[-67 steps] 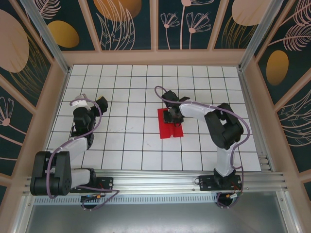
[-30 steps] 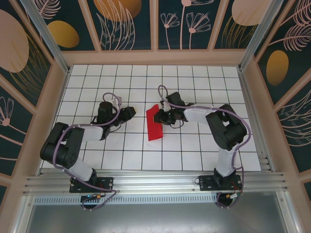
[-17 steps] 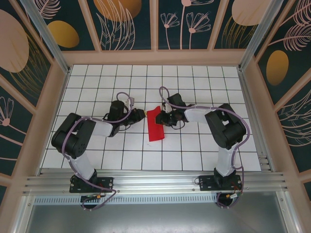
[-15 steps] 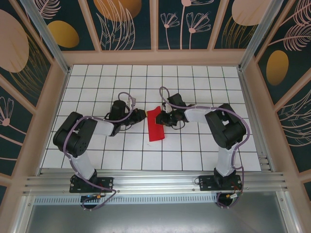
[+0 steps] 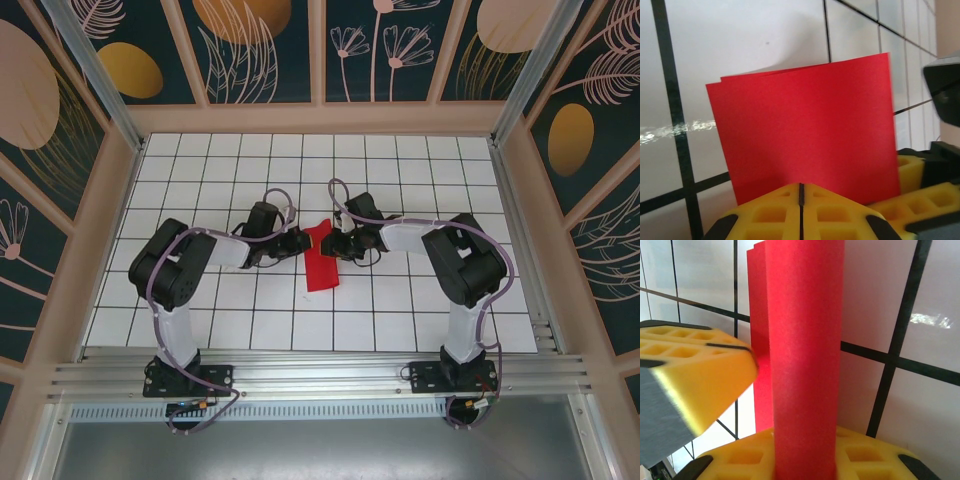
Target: Fold a paper plane with a square sheet of paper (pick it up from the middle)
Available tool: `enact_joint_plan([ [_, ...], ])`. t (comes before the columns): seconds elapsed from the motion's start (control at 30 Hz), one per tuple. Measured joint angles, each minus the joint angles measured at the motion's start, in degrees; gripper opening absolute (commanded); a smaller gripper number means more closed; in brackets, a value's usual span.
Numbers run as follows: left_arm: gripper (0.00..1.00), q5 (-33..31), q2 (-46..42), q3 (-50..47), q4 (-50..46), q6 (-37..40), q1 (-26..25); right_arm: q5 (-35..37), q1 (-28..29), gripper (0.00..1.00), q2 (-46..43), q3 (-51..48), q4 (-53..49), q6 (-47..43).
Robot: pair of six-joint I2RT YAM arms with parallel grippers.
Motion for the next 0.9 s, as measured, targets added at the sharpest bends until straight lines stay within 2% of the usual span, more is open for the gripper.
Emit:
enact_joint_plan([
  [0.17, 0.06, -1.36, 0.66, 2.47, -4.9, 1.75, -0.39, 0.0, 0.0, 0.3, 0.0, 0.0, -0.79, 0.0],
  [0.37, 0.05, -2.89, 0.92, 4.87, -9.49, 3.3, -0.72, 0.98, 0.07, 0.46, -0.28, 0.74, -2.4, 0.04],
  [0.43, 0.05, -2.97, 0.96, 5.2, -10.1, 3.67, -0.72, 2.36, 0.11, 0.48, -0.96, 0.92, -3.56, 0.0],
  [0.7, 0.05, -2.99, 1.27, 6.01, -11.15, 4.28, -0.76, 7.52, 1.33, 0.49, -1.55, 2.93, -8.41, -1.11],
  [0.9, 0.06, -2.97, 1.6, 6.62, -11.54, 4.28, -0.76, 7.74, 1.9, 0.39, -1.53, 3.3, -9.79, -2.12],
])
